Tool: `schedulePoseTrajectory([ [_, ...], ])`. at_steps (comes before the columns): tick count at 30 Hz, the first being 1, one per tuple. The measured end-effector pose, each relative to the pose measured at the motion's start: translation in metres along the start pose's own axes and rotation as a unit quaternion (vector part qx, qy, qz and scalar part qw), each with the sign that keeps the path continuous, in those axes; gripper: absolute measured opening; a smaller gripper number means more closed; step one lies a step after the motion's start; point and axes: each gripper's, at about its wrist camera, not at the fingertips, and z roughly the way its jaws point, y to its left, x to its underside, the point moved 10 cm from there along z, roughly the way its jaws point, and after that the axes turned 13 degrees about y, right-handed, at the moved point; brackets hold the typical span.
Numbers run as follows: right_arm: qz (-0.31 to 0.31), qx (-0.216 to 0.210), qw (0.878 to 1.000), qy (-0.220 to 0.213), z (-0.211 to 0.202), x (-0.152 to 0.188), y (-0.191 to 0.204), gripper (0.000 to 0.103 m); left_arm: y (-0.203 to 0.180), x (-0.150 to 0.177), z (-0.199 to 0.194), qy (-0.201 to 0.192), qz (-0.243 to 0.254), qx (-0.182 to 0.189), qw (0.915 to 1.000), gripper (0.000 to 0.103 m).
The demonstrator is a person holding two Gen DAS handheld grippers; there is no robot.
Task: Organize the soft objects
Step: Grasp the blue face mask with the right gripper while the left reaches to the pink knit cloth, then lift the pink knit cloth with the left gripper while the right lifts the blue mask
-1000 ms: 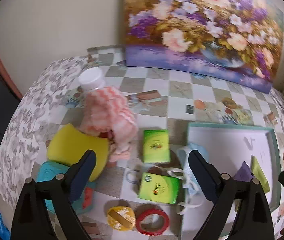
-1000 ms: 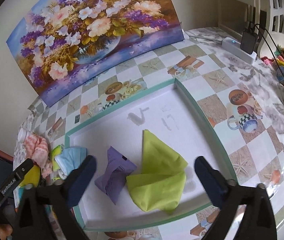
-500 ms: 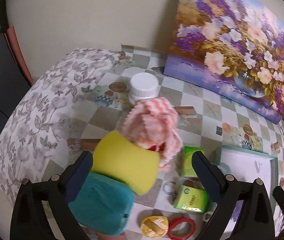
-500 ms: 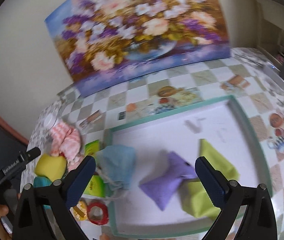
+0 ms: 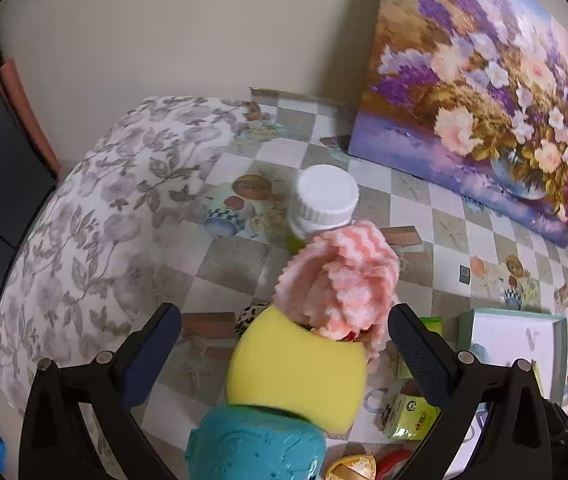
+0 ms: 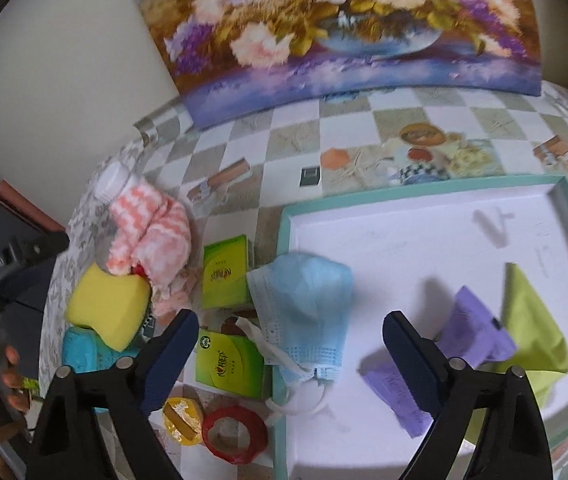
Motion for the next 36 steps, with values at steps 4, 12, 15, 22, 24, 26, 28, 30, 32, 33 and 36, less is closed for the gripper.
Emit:
schedulePoseTrajectory([
  [4,0.005,0.001,1.000,0.021,0.018,0.000,-0.002,0.087,-0.020,-0.004,0.014,0.021,0.035,-0.010,0.9991,0.103],
  [12,0.015,-0.010,0.999,0.038,0.033,0.000,-0.007,0.064,-0.043,-0.014,0.044,0.039,0.050,-0.019,0.9978,0.102],
  [15,0.016,-0.019,0.999,0.040,0.034,0.000,-0.008,0.052,-0.046,-0.017,0.052,0.044,0.050,-0.021,0.9976,0.090],
  [22,0.019,-0.032,0.999,0.035,0.030,-0.002,-0.009,0.028,-0.053,-0.012,0.070,0.063,0.052,-0.020,0.9964,0.035],
  [24,0.018,-0.033,0.999,0.032,0.028,-0.003,-0.009,0.024,-0.053,-0.011,0.072,0.062,0.050,-0.017,0.9967,0.026],
  [26,0.016,-0.033,0.999,0.028,0.025,-0.004,-0.008,0.021,-0.053,-0.011,0.069,0.056,0.046,-0.012,0.9973,0.018],
  [28,0.015,-0.034,0.999,0.022,0.020,-0.005,-0.008,0.019,-0.052,-0.012,0.065,0.049,0.044,-0.010,0.9978,0.014],
  [30,0.015,-0.036,0.999,0.017,0.014,-0.007,-0.008,0.019,-0.051,-0.013,0.059,0.041,0.043,-0.008,0.9982,0.013],
  [32,0.016,-0.039,0.999,0.010,0.008,-0.009,-0.008,0.019,-0.049,-0.015,0.051,0.032,0.041,-0.007,0.9987,0.013],
  [33,0.016,-0.040,0.999,0.007,0.004,-0.010,-0.008,0.019,-0.049,-0.015,0.046,0.026,0.040,-0.005,0.9988,0.013],
  [36,0.018,-0.042,0.999,-0.006,-0.008,-0.012,-0.010,0.019,-0.049,-0.018,0.031,0.010,0.039,-0.002,0.9992,0.012],
])
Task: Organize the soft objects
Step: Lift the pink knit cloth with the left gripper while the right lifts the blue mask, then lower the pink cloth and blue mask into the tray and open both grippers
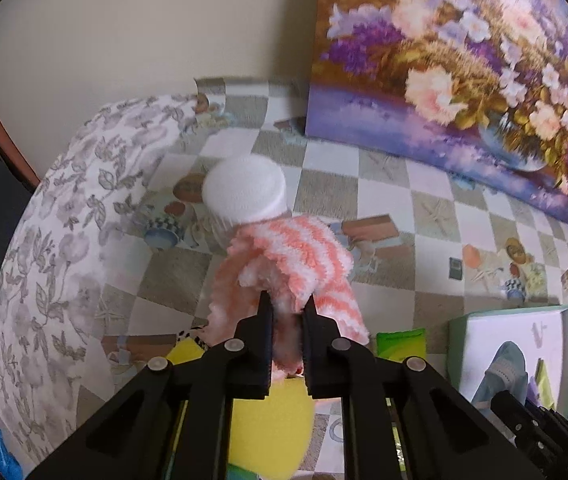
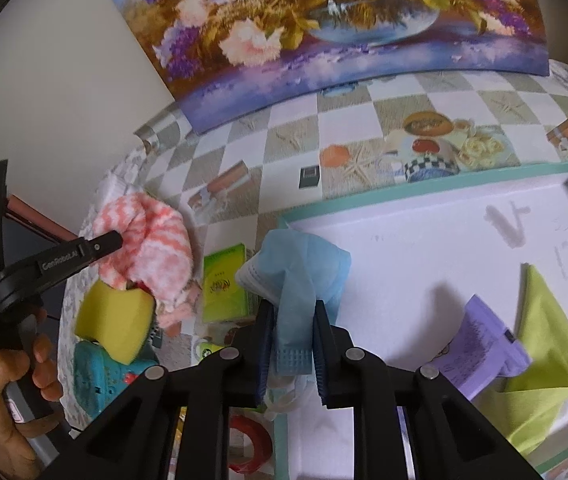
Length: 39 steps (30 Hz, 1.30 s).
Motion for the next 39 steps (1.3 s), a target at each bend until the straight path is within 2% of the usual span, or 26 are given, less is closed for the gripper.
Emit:
schedulePoseTrajectory([
  [6,0.001,-0.001,1.000,-0.028,-0.026,-0.007,0.000,0.019,-0.003,-0.006,-0.035,-0.037,0.006,0.000,0.9993,0.011],
  [12,0.000,-0.001,0.998,-0.066,-0.059,-0.013,-0.001,0.019,-0.022,-0.012,-0.102,-0.107,0.023,0.021,0.9938,0.011],
  [17,0.004,0.007,0.995,-0.101,-0.092,-0.017,-0.007,0.019,-0.051,-0.009,-0.168,-0.176,0.052,0.046,0.9819,0.011],
  [23,0.030,0.021,0.989,-0.140,-0.130,-0.019,-0.034,0.019,-0.097,0.008,-0.222,-0.225,0.098,0.079,0.9661,0.011],
  [27,0.059,0.036,0.985,-0.157,-0.150,-0.018,-0.065,0.019,-0.135,0.023,-0.233,-0.232,0.131,0.101,0.9585,0.011],
  [31,0.087,0.062,0.980,-0.165,-0.165,-0.015,-0.100,0.019,-0.172,0.044,-0.227,-0.219,0.161,0.123,0.9545,0.011],
  [35,0.116,0.080,0.976,-0.166,-0.173,-0.011,-0.133,0.020,-0.207,0.062,-0.206,-0.190,0.178,0.148,0.9542,0.011],
  [39,0.135,0.091,0.974,-0.158,-0.170,-0.007,-0.157,0.020,-0.226,0.078,-0.183,-0.160,0.183,0.158,0.9570,0.011],
])
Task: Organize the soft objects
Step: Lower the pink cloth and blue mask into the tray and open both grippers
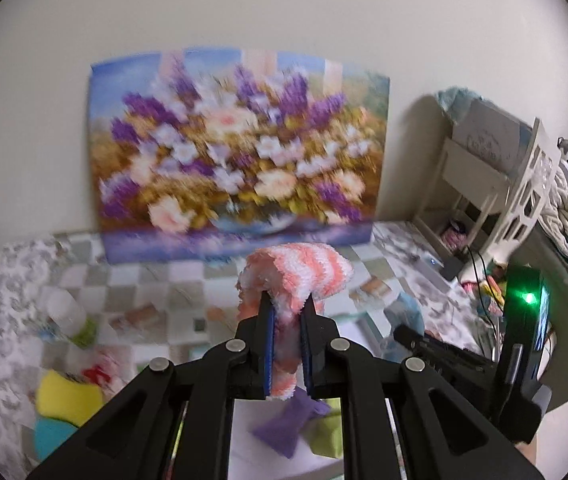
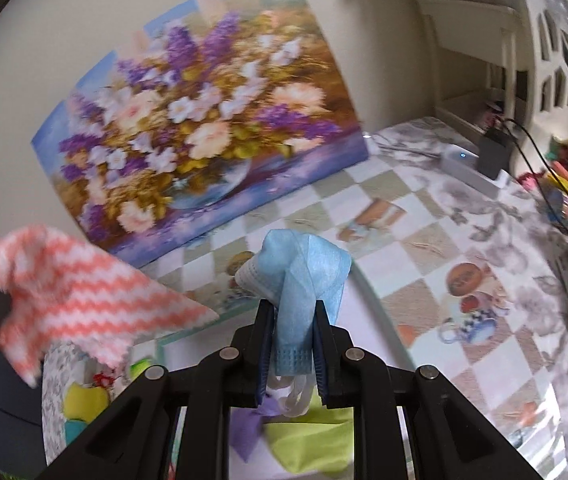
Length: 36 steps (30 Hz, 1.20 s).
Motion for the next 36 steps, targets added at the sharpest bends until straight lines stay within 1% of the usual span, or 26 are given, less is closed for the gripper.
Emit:
schedulePoseTrajectory([
  [3,0.003,0.007,1.000,0.021,0.017,0.004,-0.007,0.020,-0.007,0.014,0.024,0.031,0.003,0.008,0.9995,0.012],
  [5,0.002,0.016,0.999,0.044,0.037,0.010,-0.010,0.020,-0.008,0.021,0.043,0.049,0.003,0.006,0.9988,0.012],
  [7,0.003,0.023,0.997,0.067,0.054,0.019,-0.012,0.020,-0.004,0.033,0.066,0.078,0.000,0.006,0.9969,0.012],
  [10,0.002,0.026,0.996,0.090,0.072,0.028,-0.015,0.020,0.012,0.055,0.110,0.132,-0.020,-0.008,0.9911,0.012],
  [12,0.001,0.030,0.994,0.101,0.081,0.033,-0.016,0.020,0.026,0.073,0.136,0.167,-0.036,-0.019,0.9851,0.012],
  [15,-0.002,0.034,0.993,0.115,0.092,0.040,-0.015,0.022,0.043,0.094,0.163,0.202,-0.049,-0.040,0.9773,0.012],
  [17,-0.003,0.039,0.992,0.123,0.096,0.043,-0.016,0.023,0.052,0.104,0.173,0.221,-0.057,-0.045,0.9726,0.012],
  [19,-0.007,0.046,0.991,0.124,0.095,0.042,-0.014,0.023,0.055,0.107,0.174,0.231,-0.063,-0.044,0.9700,0.013],
  [20,-0.010,0.051,0.991,0.122,0.092,0.041,-0.013,0.030,0.056,0.106,0.173,0.231,-0.066,-0.040,0.9699,0.014],
  [21,-0.012,0.056,0.991,0.119,0.089,0.040,-0.013,0.036,0.055,0.102,0.167,0.226,-0.069,-0.033,0.9710,0.020],
  [22,-0.013,0.059,0.992,0.115,0.086,0.039,-0.012,0.050,0.055,0.098,0.162,0.221,-0.070,-0.030,0.9724,0.030],
  [23,-0.014,0.060,0.992,0.109,0.081,0.037,-0.010,0.057,0.055,0.094,0.157,0.214,-0.071,-0.029,0.9738,0.039],
  [24,-0.015,0.058,0.993,0.104,0.077,0.035,-0.009,0.057,0.055,0.088,0.149,0.204,-0.072,-0.031,0.9759,0.056],
  [25,-0.017,0.055,0.993,0.099,0.071,0.033,-0.006,0.057,0.055,0.084,0.143,0.196,-0.074,-0.031,0.9773,0.065],
  [27,-0.021,0.054,0.994,0.092,0.062,0.030,-0.002,0.059,0.056,0.073,0.131,0.180,-0.075,-0.031,0.9802,0.065],
  [29,-0.029,0.061,0.994,0.083,0.053,0.027,0.002,0.067,0.059,0.067,0.123,0.174,-0.076,-0.033,0.9813,0.068],
  [30,-0.034,0.067,0.994,0.079,0.048,0.026,0.003,0.069,0.061,0.064,0.119,0.170,-0.077,-0.036,0.9818,0.071],
  [32,-0.043,0.078,0.993,0.074,0.042,0.024,0.005,0.077,0.067,0.060,0.113,0.163,-0.084,-0.040,0.9822,0.074],
  [33,-0.048,0.085,0.993,0.070,0.038,0.024,0.006,0.079,0.071,0.059,0.109,0.160,-0.088,-0.044,0.9822,0.077],
  [35,-0.053,0.090,0.993,0.061,0.033,0.022,0.006,0.091,0.079,0.058,0.105,0.152,-0.094,-0.058,0.9822,0.085],
  [36,-0.056,0.092,0.993,0.056,0.031,0.022,0.006,0.095,0.087,0.057,0.102,0.144,-0.100,-0.075,0.9817,0.091],
])
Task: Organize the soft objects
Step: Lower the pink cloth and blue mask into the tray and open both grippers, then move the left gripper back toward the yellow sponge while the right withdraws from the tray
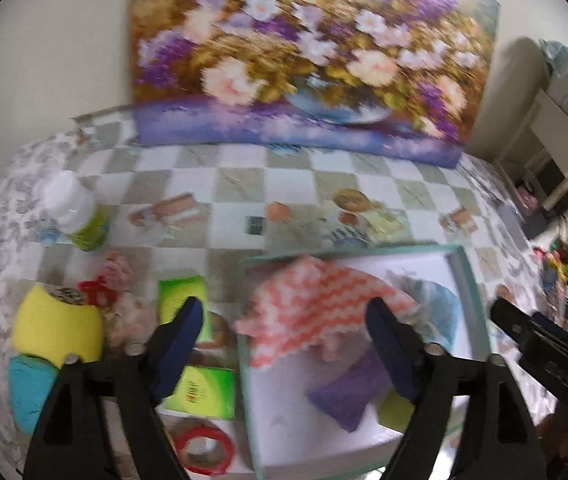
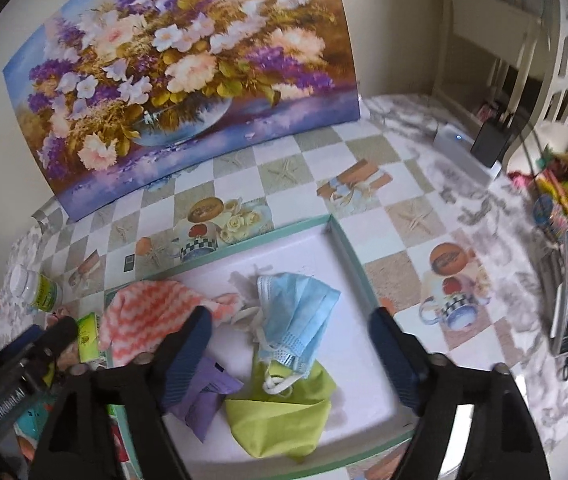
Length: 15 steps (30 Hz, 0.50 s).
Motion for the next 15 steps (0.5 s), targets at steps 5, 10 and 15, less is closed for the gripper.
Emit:
schedulePoseTrajectory([
  [5,-0.007,0.008,1.000,-0.010,-0.004,0.000,0.002,0.103,0.034,-0.005,-0.007,-0.020,-0.036,-0.040,0.9984,0.094],
  [10,-0.015,0.016,1.000,-0.007,-0.002,0.003,0.009,0.103,0.052,-0.007,-0.014,-0.025,-0.058,-0.040,0.9972,0.094],
  [15,-0.014,0.020,1.000,-0.010,-0.001,0.006,0.016,0.103,0.050,-0.009,-0.016,-0.028,-0.051,-0.029,0.9979,0.094],
])
